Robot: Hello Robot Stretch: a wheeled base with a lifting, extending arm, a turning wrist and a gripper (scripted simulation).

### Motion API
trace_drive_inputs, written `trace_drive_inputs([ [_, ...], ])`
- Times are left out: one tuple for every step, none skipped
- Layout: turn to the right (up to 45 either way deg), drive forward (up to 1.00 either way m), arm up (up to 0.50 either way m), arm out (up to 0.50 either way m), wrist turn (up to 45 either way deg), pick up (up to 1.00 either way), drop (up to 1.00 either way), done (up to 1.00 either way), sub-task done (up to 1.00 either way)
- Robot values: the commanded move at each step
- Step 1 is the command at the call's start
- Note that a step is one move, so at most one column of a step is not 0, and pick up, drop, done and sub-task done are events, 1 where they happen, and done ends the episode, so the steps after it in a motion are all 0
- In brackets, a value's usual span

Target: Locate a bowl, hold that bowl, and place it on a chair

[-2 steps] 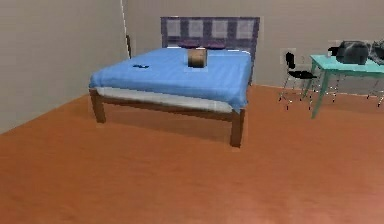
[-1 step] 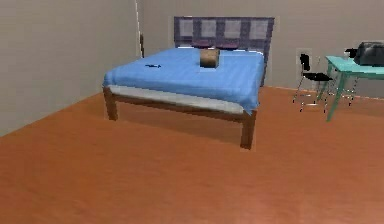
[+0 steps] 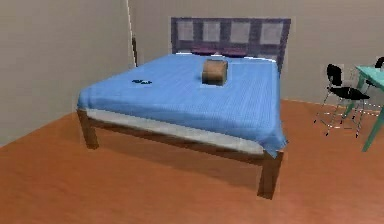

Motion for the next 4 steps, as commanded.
trace_drive_inputs([
  [-45.0,0.0,0.0,0.0,0.0,0.0,0.0,0.0,0.0],
  [-21.0,0.0,0.0,0.0,0.0,0.0,0.0,0.0,0.0],
  [0.0,1.0,0.0,0.0,0.0,0.0,0.0,0.0,0.0],
  [-45.0,0.0,0.0,0.0,0.0,0.0,0.0,0.0,0.0],
])
